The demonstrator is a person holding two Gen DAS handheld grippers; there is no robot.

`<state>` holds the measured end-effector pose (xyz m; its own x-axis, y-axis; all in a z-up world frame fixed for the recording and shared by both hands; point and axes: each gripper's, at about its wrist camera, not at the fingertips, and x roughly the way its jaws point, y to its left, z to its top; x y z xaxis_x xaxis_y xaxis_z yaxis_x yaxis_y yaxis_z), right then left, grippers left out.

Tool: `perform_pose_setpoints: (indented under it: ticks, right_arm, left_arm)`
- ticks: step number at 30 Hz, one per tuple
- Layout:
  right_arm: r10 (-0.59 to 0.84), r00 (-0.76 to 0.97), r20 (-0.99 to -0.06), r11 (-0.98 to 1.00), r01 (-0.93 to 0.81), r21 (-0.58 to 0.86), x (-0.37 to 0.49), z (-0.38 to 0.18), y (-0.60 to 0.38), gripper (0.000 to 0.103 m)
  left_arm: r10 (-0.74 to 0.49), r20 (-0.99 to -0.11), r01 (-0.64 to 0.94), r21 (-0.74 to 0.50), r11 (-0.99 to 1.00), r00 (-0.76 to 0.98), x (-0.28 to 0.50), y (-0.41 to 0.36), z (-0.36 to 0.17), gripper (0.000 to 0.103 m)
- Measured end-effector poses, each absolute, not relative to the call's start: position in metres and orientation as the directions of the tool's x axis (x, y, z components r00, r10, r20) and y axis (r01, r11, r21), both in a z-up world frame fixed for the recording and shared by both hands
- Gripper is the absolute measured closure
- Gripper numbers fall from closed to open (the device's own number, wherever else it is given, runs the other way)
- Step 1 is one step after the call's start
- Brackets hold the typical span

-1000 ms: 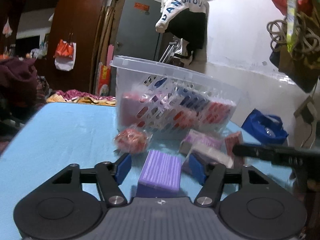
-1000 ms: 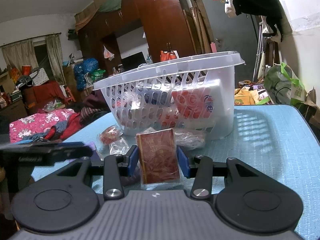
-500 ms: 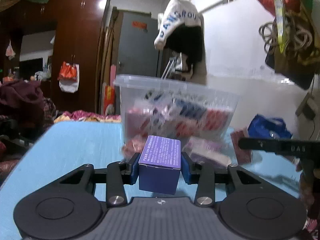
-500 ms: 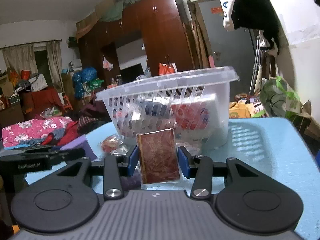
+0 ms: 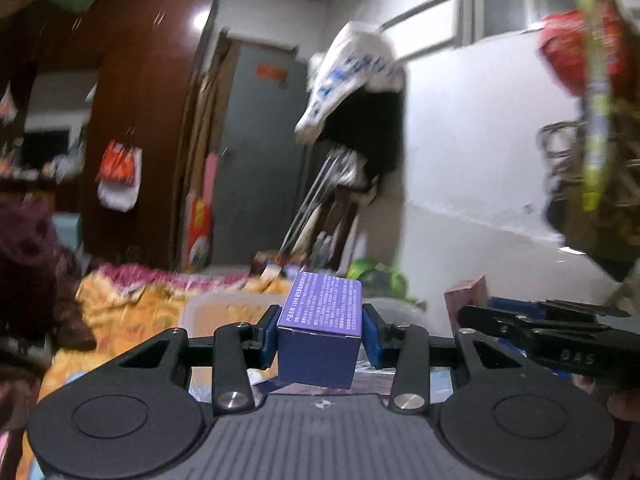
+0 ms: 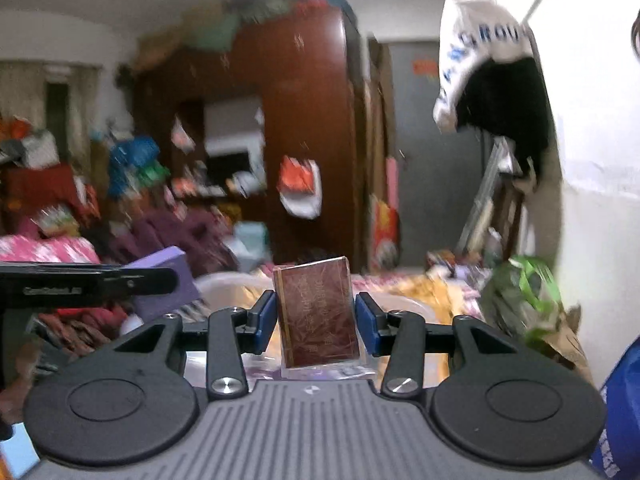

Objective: Organize objects
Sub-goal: 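Lift the purple box and red box over the basket and release them, then grasp the red wrapped ball with left gripper while right grasps silver bagged box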

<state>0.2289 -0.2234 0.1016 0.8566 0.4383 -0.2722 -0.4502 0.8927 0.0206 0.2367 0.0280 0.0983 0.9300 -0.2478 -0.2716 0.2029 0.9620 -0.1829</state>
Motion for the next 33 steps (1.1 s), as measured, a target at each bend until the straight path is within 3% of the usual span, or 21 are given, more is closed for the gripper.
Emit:
perform_pose_setpoints:
  ticks: [6, 7, 8, 10, 13, 15, 17, 19, 21, 22, 23, 27, 31, 32, 33]
  right_arm:
    - [0.431, 0.846, -0.313, 0.894, -0.446, 0.024, 0.251, 0.090, -0.217, 0.054]
    - [0.443, 0.842, -0.310, 0.891, -0.453, 0.042, 0.249, 0.088, -0.220, 0.044]
    - [0.451, 0.836, -0.313, 0.888, -0.457, 0.059, 0.249, 0.088, -0.220, 0.017]
    - [0.425, 0.860, -0.282, 0.902, -0.430, 0.046, 0.230, 0.090, -0.222, 0.000]
    - [0.434, 0.887, -0.157, 0.901, -0.432, 0.053, 0.183, 0.086, -0.238, 0.000]
    - [0.465, 0.881, -0.092, 0.884, -0.455, 0.111, 0.149, 0.070, -0.252, 0.000]
    - [0.540, 0.828, -0.150, 0.841, -0.527, 0.122, 0.128, 0.047, -0.251, 0.000]
    - [0.589, 0.777, -0.223, 0.808, -0.576, 0.123, 0.114, 0.020, -0.243, 0.000]
    - [0.615, 0.728, -0.304, 0.783, -0.609, 0.127, 0.107, -0.001, -0.232, 0.009]
    - [0.624, 0.709, -0.328, 0.773, -0.620, 0.132, 0.106, -0.008, -0.228, 0.023]
    - [0.628, 0.692, -0.357, 0.767, -0.628, 0.133, 0.104, -0.013, -0.223, 0.030]
    - [0.613, 0.667, -0.423, 0.760, -0.644, 0.085, 0.103, -0.021, -0.203, 0.035]
    - [0.599, 0.650, -0.468, 0.757, -0.651, 0.065, 0.101, -0.027, -0.198, 0.050]
    - [0.594, 0.651, -0.472, 0.759, -0.648, 0.060, 0.103, -0.028, -0.198, 0.065]
    - [0.593, 0.648, -0.478, 0.760, -0.647, 0.064, 0.105, -0.029, -0.200, 0.064]
  left_arm:
    - [-0.242, -0.285, 0.190, -0.199, 0.961, 0.927, 0.254, 0.025, 0.086, 0.053]
    - [-0.235, -0.288, 0.185, -0.190, 0.964, 0.928, 0.256, 0.023, 0.085, 0.047]
    - [-0.225, -0.298, 0.176, -0.181, 0.968, 0.928, 0.258, 0.023, 0.085, 0.029]
    - [-0.182, -0.309, 0.138, -0.160, 0.977, 0.933, 0.256, 0.023, 0.085, 0.023]
    - [-0.167, -0.216, 0.133, -0.161, 0.978, 0.962, 0.210, 0.032, 0.084, 0.023]
    - [-0.219, -0.157, 0.193, -0.165, 0.967, 0.963, 0.172, 0.038, 0.078, 0.016]
    - [-0.233, -0.164, 0.205, -0.170, 0.964, 0.959, 0.151, 0.044, 0.063, 0.014]
    - [-0.208, -0.224, 0.171, -0.174, 0.970, 0.952, 0.146, 0.050, 0.043, 0.014]
    - [-0.176, -0.292, 0.131, -0.169, 0.977, 0.940, 0.156, 0.056, 0.027, 0.014]
    - [-0.153, -0.327, 0.099, -0.175, 0.980, 0.933, 0.163, 0.061, 0.019, 0.014]
    - [-0.139, -0.356, 0.076, -0.185, 0.980, 0.924, 0.169, 0.065, 0.014, 0.014]
    - [-0.139, -0.497, 0.056, -0.178, 0.982, 0.856, 0.193, 0.070, -0.006, 0.015]
    - [-0.127, -0.544, 0.074, -0.118, 0.990, 0.829, 0.198, 0.062, -0.020, 0.015]
    - [-0.127, -0.546, 0.079, -0.110, 0.991, 0.828, 0.199, 0.060, -0.022, 0.015]
    - [-0.126, -0.546, 0.084, -0.101, 0.991, 0.828, 0.199, 0.057, -0.022, 0.015]
